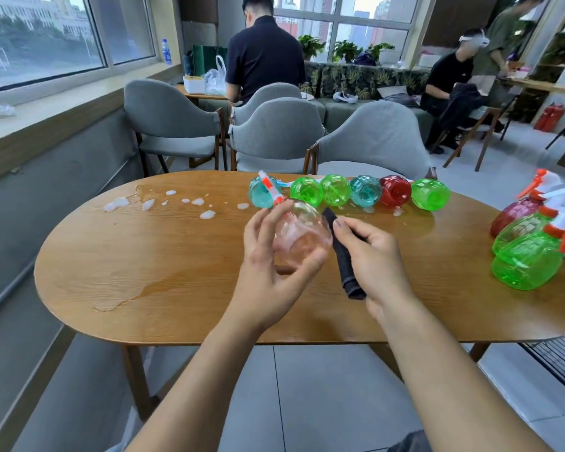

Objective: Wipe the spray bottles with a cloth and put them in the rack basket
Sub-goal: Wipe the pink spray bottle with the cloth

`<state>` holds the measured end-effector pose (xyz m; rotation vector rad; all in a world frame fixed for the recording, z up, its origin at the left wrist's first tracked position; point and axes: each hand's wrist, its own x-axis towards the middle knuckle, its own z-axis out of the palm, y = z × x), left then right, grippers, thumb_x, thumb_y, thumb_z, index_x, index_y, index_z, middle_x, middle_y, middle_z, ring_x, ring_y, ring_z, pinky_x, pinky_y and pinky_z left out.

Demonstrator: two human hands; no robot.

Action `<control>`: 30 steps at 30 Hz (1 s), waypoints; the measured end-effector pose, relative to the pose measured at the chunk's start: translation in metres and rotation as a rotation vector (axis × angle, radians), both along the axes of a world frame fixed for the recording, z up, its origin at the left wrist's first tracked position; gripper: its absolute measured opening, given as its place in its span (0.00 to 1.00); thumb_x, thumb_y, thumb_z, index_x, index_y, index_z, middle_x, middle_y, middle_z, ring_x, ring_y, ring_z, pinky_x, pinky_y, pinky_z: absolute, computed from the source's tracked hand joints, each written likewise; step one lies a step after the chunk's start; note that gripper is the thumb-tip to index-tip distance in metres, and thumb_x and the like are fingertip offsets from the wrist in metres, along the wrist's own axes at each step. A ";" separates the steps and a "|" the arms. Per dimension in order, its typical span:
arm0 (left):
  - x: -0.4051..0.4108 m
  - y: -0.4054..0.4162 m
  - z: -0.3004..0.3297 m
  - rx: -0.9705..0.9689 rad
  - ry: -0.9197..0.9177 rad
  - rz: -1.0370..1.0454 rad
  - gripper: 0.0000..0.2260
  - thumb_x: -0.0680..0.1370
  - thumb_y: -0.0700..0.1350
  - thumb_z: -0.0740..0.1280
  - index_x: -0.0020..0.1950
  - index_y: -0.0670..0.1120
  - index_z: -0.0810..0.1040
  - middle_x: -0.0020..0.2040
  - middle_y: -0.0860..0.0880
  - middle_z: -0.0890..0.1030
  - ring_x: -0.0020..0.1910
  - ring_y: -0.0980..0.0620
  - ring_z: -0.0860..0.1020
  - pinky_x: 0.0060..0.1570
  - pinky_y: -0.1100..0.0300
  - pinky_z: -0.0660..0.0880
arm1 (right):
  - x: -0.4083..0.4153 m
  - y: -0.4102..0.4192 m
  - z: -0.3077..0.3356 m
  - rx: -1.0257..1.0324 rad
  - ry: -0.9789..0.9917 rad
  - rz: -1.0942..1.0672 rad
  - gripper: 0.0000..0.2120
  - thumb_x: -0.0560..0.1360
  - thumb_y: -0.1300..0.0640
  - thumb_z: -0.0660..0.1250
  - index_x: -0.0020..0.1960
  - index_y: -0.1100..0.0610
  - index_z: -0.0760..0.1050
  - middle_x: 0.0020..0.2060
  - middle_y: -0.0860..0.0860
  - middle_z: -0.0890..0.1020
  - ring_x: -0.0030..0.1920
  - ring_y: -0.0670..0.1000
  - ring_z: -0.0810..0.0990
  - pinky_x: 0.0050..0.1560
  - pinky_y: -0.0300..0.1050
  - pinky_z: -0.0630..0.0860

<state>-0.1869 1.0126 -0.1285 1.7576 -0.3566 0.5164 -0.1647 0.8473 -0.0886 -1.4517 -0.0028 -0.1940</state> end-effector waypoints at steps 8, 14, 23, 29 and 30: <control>0.009 -0.075 0.006 -0.152 0.137 -0.133 0.19 0.81 0.60 0.68 0.72 0.66 0.74 0.73 0.54 0.69 0.74 0.49 0.74 0.72 0.41 0.75 | -0.020 -0.070 -0.008 0.025 0.095 -0.125 0.06 0.83 0.55 0.70 0.56 0.50 0.87 0.46 0.44 0.89 0.42 0.41 0.84 0.40 0.34 0.77; 0.002 -0.141 0.010 -0.104 0.235 -0.294 0.39 0.74 0.50 0.81 0.79 0.58 0.64 0.72 0.53 0.77 0.66 0.61 0.80 0.68 0.59 0.78 | -0.041 -0.148 -0.019 -0.009 0.083 -0.251 0.08 0.82 0.52 0.70 0.58 0.50 0.87 0.46 0.44 0.88 0.41 0.41 0.82 0.38 0.33 0.75; 0.008 -0.261 0.007 0.048 0.163 -0.388 0.36 0.72 0.41 0.83 0.77 0.49 0.72 0.68 0.54 0.80 0.64 0.65 0.77 0.69 0.59 0.75 | -0.066 -0.258 -0.042 0.023 0.117 -0.469 0.06 0.82 0.54 0.71 0.56 0.48 0.86 0.46 0.40 0.88 0.48 0.42 0.85 0.46 0.34 0.79; 0.011 -0.331 -0.006 0.089 0.212 -0.483 0.38 0.69 0.44 0.85 0.76 0.50 0.73 0.66 0.55 0.80 0.64 0.64 0.77 0.68 0.51 0.79 | -0.077 -0.317 -0.063 -0.062 0.110 -0.649 0.07 0.83 0.52 0.70 0.55 0.47 0.88 0.40 0.45 0.88 0.38 0.44 0.82 0.41 0.43 0.77; 0.011 -0.342 -0.010 0.098 0.207 -0.486 0.39 0.68 0.47 0.85 0.76 0.51 0.73 0.67 0.54 0.78 0.66 0.62 0.77 0.68 0.51 0.78 | -0.078 -0.327 -0.068 -0.088 0.111 -0.675 0.07 0.83 0.52 0.69 0.52 0.45 0.87 0.37 0.42 0.87 0.36 0.43 0.81 0.40 0.42 0.76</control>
